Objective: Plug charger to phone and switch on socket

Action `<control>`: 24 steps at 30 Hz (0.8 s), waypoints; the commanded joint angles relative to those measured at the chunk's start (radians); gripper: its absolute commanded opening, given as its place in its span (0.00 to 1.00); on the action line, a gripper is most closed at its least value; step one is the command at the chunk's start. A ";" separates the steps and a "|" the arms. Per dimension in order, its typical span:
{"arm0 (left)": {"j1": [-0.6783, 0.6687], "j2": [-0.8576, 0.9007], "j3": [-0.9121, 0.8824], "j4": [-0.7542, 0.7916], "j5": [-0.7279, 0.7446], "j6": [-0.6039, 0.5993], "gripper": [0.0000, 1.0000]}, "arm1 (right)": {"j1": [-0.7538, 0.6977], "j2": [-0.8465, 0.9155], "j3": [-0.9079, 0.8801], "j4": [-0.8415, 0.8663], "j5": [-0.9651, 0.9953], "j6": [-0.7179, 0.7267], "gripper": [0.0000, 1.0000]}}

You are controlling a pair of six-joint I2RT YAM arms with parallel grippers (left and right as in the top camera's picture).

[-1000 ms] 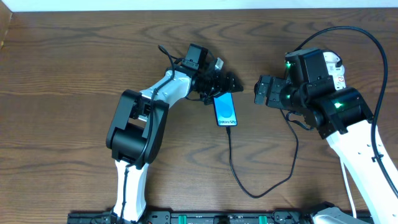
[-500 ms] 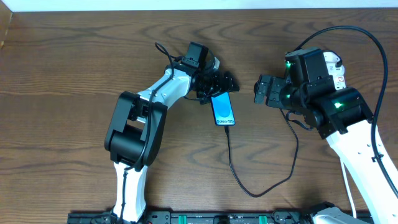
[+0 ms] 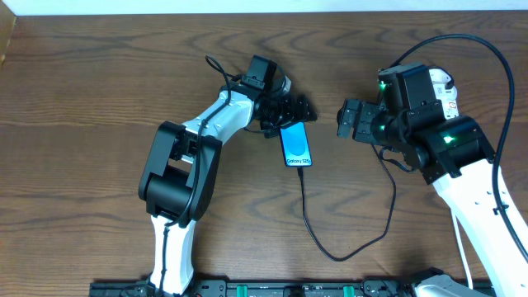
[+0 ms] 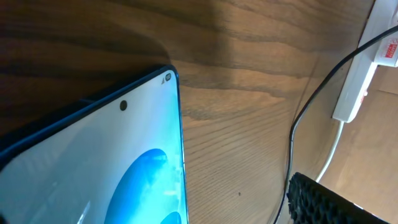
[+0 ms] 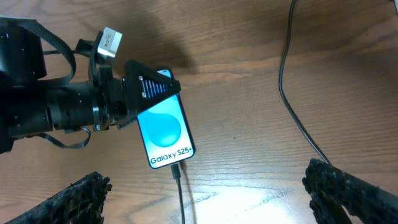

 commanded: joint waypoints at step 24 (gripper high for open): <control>-0.046 0.082 -0.056 -0.091 -0.265 0.014 0.92 | 0.000 -0.007 0.007 -0.001 0.008 -0.009 0.99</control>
